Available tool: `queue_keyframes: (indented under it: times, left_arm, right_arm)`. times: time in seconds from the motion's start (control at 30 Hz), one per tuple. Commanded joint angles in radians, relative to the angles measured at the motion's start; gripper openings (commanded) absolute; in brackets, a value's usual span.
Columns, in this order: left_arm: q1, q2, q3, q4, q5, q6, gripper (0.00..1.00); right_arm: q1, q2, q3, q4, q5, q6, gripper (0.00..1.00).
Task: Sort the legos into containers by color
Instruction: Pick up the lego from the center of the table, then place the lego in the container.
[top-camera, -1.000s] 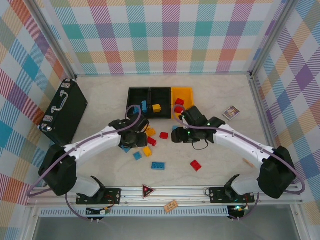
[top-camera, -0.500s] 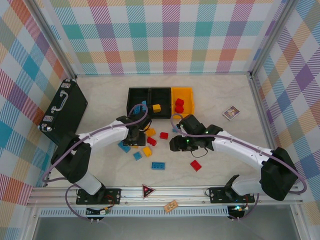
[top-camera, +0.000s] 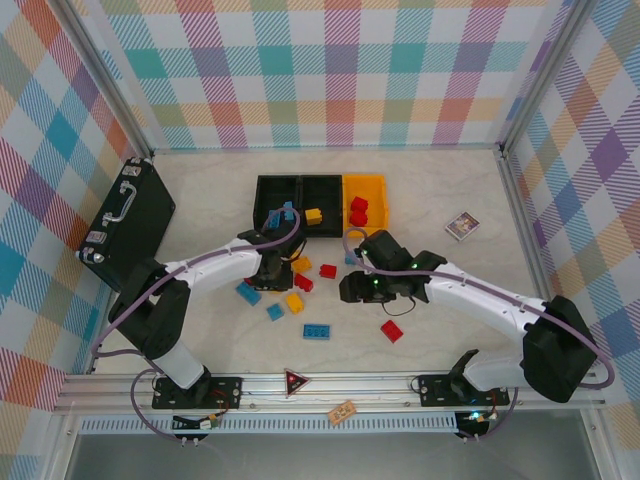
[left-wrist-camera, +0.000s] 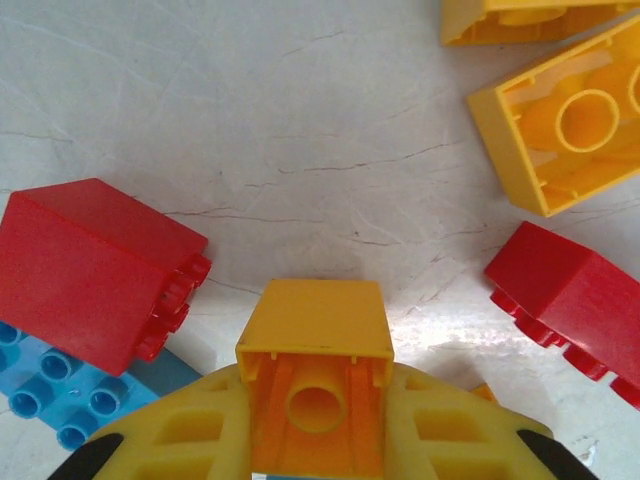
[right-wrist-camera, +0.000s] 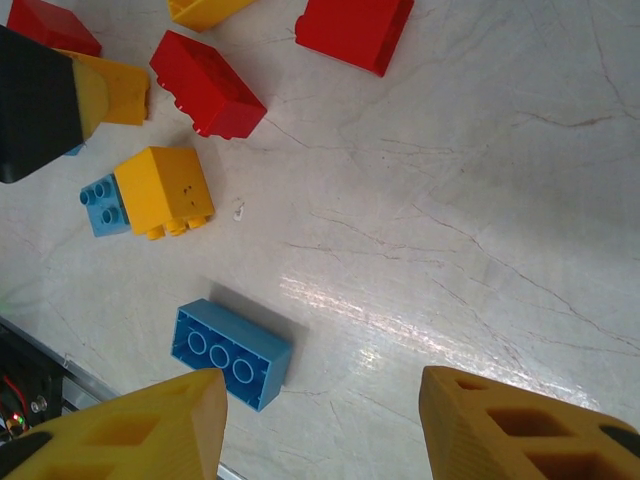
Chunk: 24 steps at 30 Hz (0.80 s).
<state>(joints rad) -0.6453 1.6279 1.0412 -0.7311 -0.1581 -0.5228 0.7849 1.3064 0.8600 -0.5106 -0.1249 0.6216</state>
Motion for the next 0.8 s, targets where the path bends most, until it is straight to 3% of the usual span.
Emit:
queue_keyframes:
  times: [0.0, 0.4, 0.77]
  left_arm:
    - [0.006, -0.013, 0.042, -0.020, 0.023, 0.007, 0.23]
    - [0.002, -0.009, 0.206, -0.038, 0.107, 0.004, 0.22]
    - [0.001, 0.171, 0.503, -0.068, 0.096, 0.030, 0.22]
  right_arm:
    - [0.005, -0.036, -0.013, 0.015, -0.001, 0.018, 0.53]
    - [0.004, -0.104, -0.030, 0.021, 0.044, 0.039, 0.53]
    - [-0.001, -0.221, -0.088, -0.012, 0.115, 0.088, 0.54]
